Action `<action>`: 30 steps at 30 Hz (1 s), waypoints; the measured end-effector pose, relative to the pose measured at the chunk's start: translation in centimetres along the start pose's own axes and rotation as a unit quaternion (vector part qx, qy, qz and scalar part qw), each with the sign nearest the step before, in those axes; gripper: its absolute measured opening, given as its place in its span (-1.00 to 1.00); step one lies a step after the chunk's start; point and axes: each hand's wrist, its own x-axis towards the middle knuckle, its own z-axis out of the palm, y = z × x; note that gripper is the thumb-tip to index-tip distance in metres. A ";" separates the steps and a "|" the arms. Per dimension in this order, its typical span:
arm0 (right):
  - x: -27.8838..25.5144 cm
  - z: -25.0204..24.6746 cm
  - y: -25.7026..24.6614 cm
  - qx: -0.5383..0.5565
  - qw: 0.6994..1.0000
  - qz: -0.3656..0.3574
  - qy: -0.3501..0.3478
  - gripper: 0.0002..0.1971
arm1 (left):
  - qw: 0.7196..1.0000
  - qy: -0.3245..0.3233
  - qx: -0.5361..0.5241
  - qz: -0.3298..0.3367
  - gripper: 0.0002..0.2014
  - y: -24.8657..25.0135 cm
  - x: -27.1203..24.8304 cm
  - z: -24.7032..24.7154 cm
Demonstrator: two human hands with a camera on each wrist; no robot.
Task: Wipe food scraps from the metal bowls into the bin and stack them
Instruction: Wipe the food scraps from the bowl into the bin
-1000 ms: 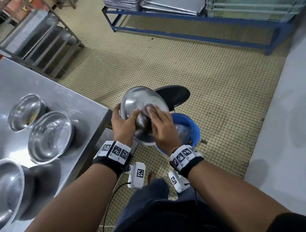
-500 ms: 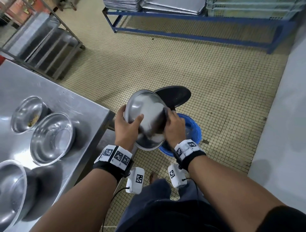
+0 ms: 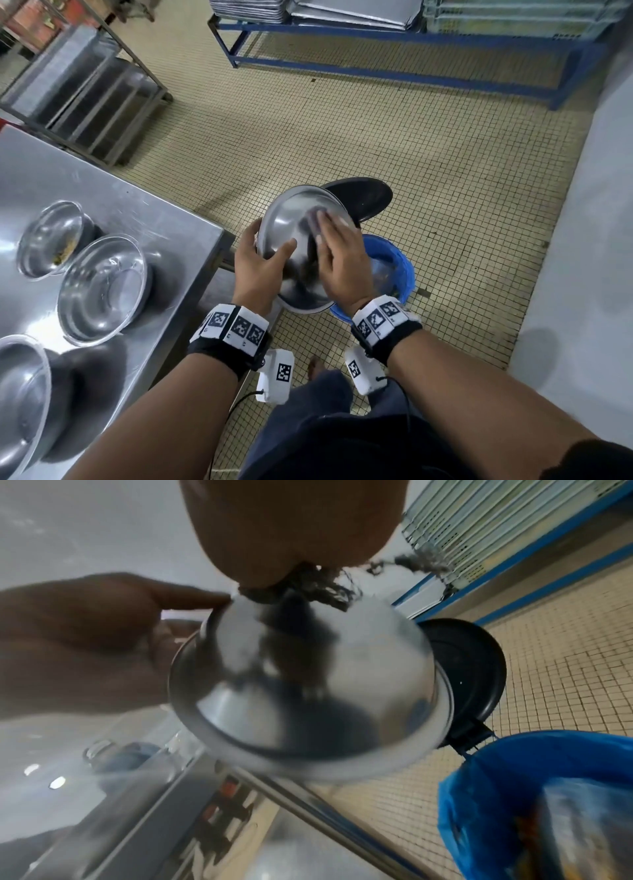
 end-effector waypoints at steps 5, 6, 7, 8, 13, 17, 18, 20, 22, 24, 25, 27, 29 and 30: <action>-1.2 0.3 4.0 0.002 0.983 0.185 -0.006 -0.55 | 1.000 0.001 -0.007 0.010 -0.42 0.0 0.4 -0.6; -0.8 0.2 4.4 0.016 0.979 0.201 0.009 -0.55 | 1.000 0.000 -0.008 0.011 -0.45 -0.2 0.4 -0.7; -0.2 0.1 4.0 0.026 0.983 0.183 0.021 -0.54 | 1.000 -0.003 -0.010 0.012 -0.48 -0.2 0.4 -0.8; 0.5 0.1 3.3 0.028 0.990 0.137 0.024 -0.52 | 1.000 -0.007 -0.011 0.013 -0.50 -0.2 0.4 -0.8; 1.2 0.9 0.0 -0.061 0.997 -0.044 0.009 -0.54 | 1.000 -0.015 -0.015 0.005 -0.46 0.1 0.4 -0.3; 0.4 0.4 2.4 0.033 0.995 0.098 -0.020 -0.49 | 0.999 -0.009 -0.043 -0.013 -0.37 0.4 0.5 -0.9; 0.3 0.3 2.9 0.067 0.988 0.131 -0.036 -0.48 | 0.999 -0.008 -0.048 -0.015 -0.39 0.3 0.5 -1.2; 0.2 -0.2 3.4 0.109 0.978 0.176 -0.032 -0.48 | 0.998 -0.006 -0.055 -0.018 -0.47 0.3 0.6 -1.5; 0.2 -0.9 3.3 0.120 0.970 0.213 -0.006 -0.51 | 0.998 -0.001 -0.058 -0.019 -0.54 0.4 0.8 -1.9; 0.3 -1.4 2.6 0.119 0.970 0.208 0.032 -0.53 | 0.998 0.004 -0.063 -0.020 -0.58 0.5 1.0 -2.1; 0.4 -1.6 1.9 0.117 0.976 0.176 0.051 -0.54 | 0.998 0.006 -0.063 -0.019 -0.58 0.5 1.0 -2.1; 0.4 -1.5 0.4 0.100 0.990 0.078 0.053 -0.55 | 0.998 0.006 -0.063 -0.014 -0.53 0.8 1.0 -1.9; -0.1 -0.6 -0.8 0.068 0.998 0.015 0.011 -0.53 | 0.998 0.006 -0.066 -0.011 -0.42 1.1 0.8 -1.5; -0.4 -0.2 -1.3 0.056 0.998 0.008 -0.014 -0.50 | 0.998 0.005 -0.069 -0.010 -0.37 1.2 0.7 -1.4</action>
